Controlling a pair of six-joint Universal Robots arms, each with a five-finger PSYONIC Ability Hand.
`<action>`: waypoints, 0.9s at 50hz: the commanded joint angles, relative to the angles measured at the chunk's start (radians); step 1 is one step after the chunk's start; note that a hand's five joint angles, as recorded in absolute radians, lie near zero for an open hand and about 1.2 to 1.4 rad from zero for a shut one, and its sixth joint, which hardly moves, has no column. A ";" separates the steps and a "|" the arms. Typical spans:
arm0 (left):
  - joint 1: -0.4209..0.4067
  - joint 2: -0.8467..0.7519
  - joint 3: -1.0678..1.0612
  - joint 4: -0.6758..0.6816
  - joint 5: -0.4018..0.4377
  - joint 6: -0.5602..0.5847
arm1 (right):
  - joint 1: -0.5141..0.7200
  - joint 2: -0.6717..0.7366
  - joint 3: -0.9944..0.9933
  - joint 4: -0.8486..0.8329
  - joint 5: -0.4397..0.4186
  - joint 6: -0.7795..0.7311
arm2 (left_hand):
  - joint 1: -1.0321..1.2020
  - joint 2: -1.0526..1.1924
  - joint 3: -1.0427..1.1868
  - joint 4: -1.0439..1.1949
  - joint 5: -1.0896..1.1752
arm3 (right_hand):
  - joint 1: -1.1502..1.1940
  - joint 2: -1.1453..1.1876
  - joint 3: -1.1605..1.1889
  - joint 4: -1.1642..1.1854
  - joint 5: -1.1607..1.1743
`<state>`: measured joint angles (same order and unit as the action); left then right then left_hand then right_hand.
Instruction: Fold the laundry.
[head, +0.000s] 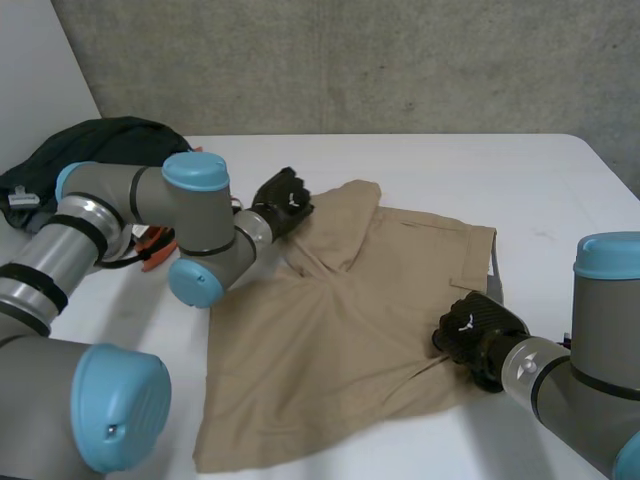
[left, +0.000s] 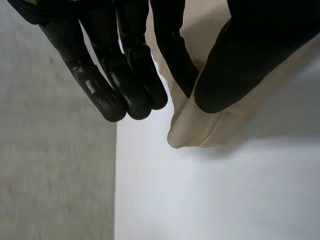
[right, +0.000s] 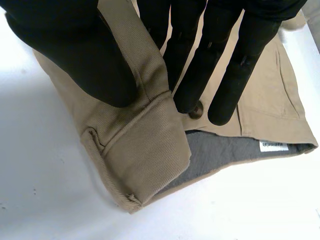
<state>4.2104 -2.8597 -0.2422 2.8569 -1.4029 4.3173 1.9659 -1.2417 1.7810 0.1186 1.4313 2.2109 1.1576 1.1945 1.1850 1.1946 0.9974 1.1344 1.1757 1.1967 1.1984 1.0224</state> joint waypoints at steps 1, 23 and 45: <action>0.003 0.074 -0.103 -0.053 -0.212 -0.071 | 0.019 -0.002 0.002 0.003 0.000 0.004 | 0.239 0.202 0.211 0.202 0.224 | 0.262 0.221 0.200 0.198 0.199; -0.061 0.169 -0.138 -0.254 -0.364 -0.445 | 0.031 -0.005 -0.009 0.003 0.003 0.029 | -0.724 -0.761 -0.752 -0.761 -0.739 | 0.262 0.221 0.200 0.198 0.199; 0.022 1.009 -1.197 -0.225 -0.071 -0.869 | 0.068 0.106 -0.382 0.075 0.046 0.607 | -0.842 -0.878 -0.869 -0.879 -0.856 | 0.262 0.221 0.200 0.198 0.199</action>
<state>4.2152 -2.0383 -1.1130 2.6048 -1.5929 3.5104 2.0191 -1.1869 1.5246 0.1759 1.4355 2.6579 0.1961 0.2207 0.2200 0.2142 0.0526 1.1344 1.1757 1.1967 1.1984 1.0224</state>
